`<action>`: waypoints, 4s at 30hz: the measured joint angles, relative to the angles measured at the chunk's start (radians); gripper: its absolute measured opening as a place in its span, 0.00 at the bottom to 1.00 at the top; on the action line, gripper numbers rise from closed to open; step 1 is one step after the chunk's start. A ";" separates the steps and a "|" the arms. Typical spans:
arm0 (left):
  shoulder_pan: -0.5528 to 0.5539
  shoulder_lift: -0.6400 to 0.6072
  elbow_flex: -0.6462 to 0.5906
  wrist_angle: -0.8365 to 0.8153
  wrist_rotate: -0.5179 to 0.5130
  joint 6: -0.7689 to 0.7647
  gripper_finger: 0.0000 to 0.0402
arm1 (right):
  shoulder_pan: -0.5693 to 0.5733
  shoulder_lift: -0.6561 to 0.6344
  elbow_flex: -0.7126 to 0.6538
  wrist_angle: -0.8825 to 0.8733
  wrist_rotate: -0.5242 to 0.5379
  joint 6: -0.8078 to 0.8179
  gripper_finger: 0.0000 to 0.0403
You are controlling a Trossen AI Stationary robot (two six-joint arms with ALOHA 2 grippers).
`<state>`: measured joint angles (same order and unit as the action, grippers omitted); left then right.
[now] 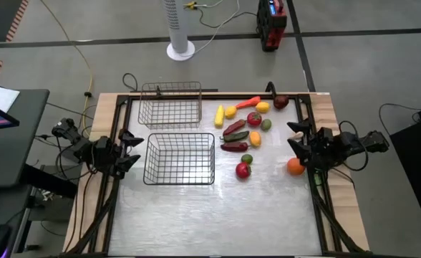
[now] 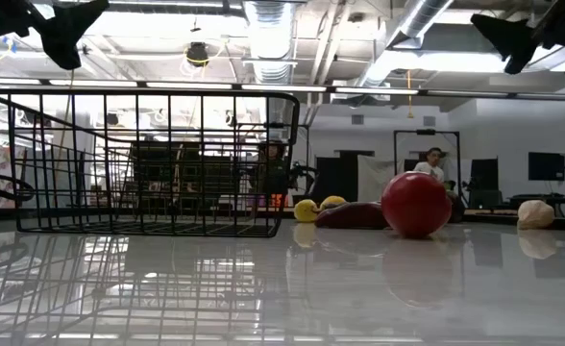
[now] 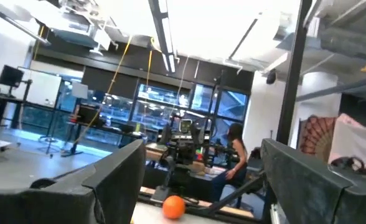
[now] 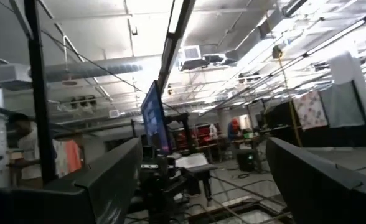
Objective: Sort produce into baskets
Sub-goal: Put the bottom red tomato into the bottom wire basket, then put the bottom green lime into the bottom wire basket
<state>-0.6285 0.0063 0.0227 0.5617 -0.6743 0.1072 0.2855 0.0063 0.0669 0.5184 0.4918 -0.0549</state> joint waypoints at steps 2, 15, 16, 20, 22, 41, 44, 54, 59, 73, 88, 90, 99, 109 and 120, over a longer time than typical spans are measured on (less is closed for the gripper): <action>0.000 0.000 0.000 0.010 0.003 -0.007 0.76 | 0.000 0.000 0.001 -0.031 -0.006 0.002 0.91; 0.133 0.021 0.024 0.232 -0.118 0.095 0.76 | -0.142 0.462 0.362 -0.611 -0.071 0.184 0.90; 0.150 0.028 0.039 0.217 -0.119 0.092 0.76 | -0.161 0.526 0.397 -0.661 -0.088 0.186 0.90; 0.192 0.076 0.130 0.023 -0.108 0.010 0.76 | -0.227 0.758 0.507 -0.809 -0.196 0.192 0.90; 0.203 0.116 0.183 -0.087 -0.131 -0.045 0.76 | -0.239 0.860 0.547 -0.833 -0.248 0.206 0.90; 0.209 0.474 0.405 -0.234 -0.178 0.031 0.76 | -0.072 1.369 0.781 -0.964 -0.271 0.146 0.99; 0.209 0.474 0.405 -0.235 -0.179 0.027 0.76 | -0.062 1.431 0.799 -0.958 -0.260 0.109 0.99; 0.209 0.473 0.405 -0.267 -0.179 -0.014 0.76 | -0.065 1.566 0.793 -0.960 -0.257 0.114 0.99; 0.210 0.473 0.405 -0.275 -0.179 -0.016 0.76 | -0.066 1.604 0.785 -0.952 -0.253 0.114 0.96; 0.210 0.473 0.405 -0.274 -0.177 -0.015 0.76 | -0.081 1.459 0.924 -0.959 -0.174 -0.005 0.89; 0.210 0.473 0.405 -0.276 -0.175 -0.037 0.76 | -0.259 1.685 1.181 -0.631 -0.551 -0.129 0.94; 0.210 0.473 0.405 -0.288 -0.175 -0.052 0.76 | -0.277 1.726 1.246 -0.688 -0.575 -0.135 0.97; 0.210 0.474 0.405 -0.357 -0.179 -0.109 0.76 | -0.328 1.799 1.378 -0.773 -0.705 -0.163 0.99; 0.210 0.471 0.405 -0.356 -0.250 -0.092 0.76 | -0.388 1.668 1.379 -0.837 -0.694 -0.191 0.98; 0.212 0.471 0.405 -0.343 -0.285 -0.059 0.76 | -0.406 1.353 1.097 -0.984 -0.435 -0.047 0.95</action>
<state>-0.4165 0.4770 0.4278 0.2186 -0.9588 0.0486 -0.1204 1.3588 1.1636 -0.4655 0.0564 -0.1019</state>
